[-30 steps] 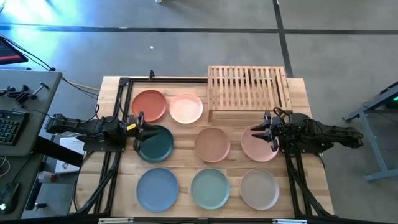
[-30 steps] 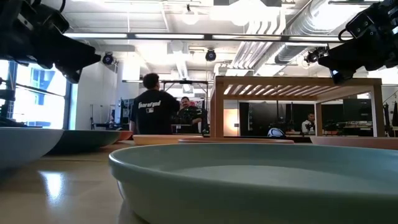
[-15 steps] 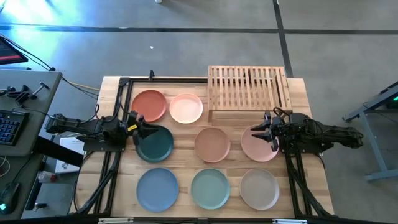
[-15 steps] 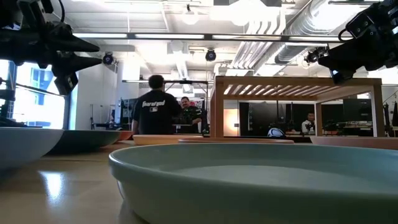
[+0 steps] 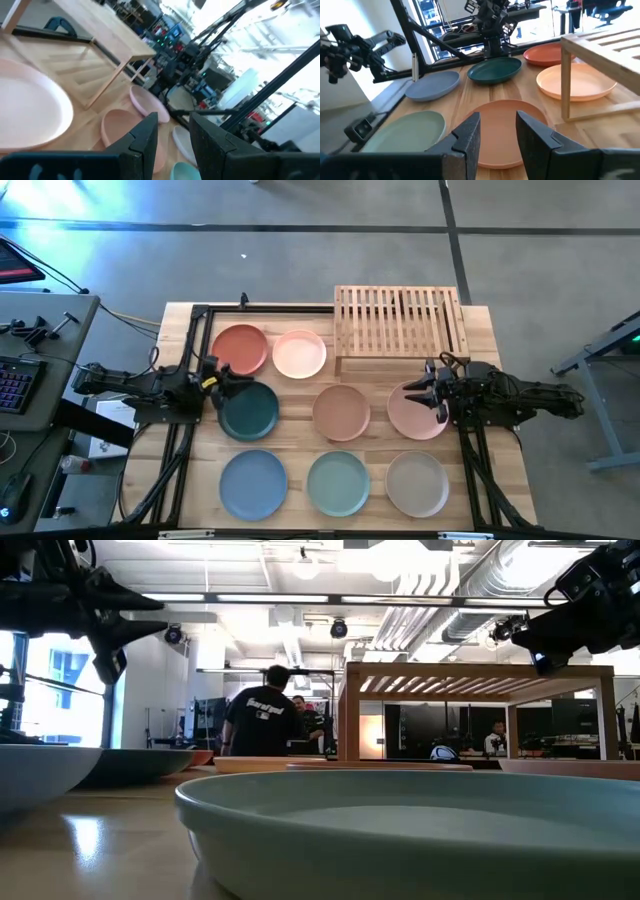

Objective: Place and stack plates onto a shelf
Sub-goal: Put the light pink plate on the shelf

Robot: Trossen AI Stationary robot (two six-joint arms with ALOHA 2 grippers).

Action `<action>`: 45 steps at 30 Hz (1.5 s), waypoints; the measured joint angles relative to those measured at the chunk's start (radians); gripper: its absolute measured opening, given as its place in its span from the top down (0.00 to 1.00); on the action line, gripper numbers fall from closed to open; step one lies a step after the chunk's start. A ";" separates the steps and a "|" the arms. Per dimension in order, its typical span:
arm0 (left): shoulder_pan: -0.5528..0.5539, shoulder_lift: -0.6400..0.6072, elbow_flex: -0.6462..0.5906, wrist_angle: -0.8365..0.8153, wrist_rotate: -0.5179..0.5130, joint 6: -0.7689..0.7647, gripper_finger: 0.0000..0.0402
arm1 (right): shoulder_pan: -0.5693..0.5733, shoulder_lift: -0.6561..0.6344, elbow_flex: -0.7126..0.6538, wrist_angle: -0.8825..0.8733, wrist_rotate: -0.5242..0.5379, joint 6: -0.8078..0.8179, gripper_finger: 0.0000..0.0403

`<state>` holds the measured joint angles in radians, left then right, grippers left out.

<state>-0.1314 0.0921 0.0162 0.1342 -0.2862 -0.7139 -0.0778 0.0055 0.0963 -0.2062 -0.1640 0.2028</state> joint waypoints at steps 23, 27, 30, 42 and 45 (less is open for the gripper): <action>0.000 0.000 0.000 0.132 -0.127 0.046 0.75 | 0.000 0.000 0.000 0.200 0.130 0.180 0.73; 0.000 0.000 0.000 0.142 -0.191 0.046 0.75 | 0.000 0.000 0.000 0.249 0.164 0.219 0.73; 0.000 0.000 0.000 0.157 -0.251 0.046 0.75 | 0.000 0.000 0.000 0.297 0.164 0.219 0.73; 0.000 0.000 0.019 0.386 -0.276 0.175 0.75 | 0.000 0.000 0.000 0.627 0.152 0.216 0.73; 0.000 0.000 0.062 0.361 -0.272 0.190 0.75 | 0.000 0.000 0.000 0.721 0.103 0.216 0.73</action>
<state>-0.1314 0.0925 0.0777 0.4950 -0.5587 -0.5240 -0.0780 0.0055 0.0963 0.5148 -0.0608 0.4187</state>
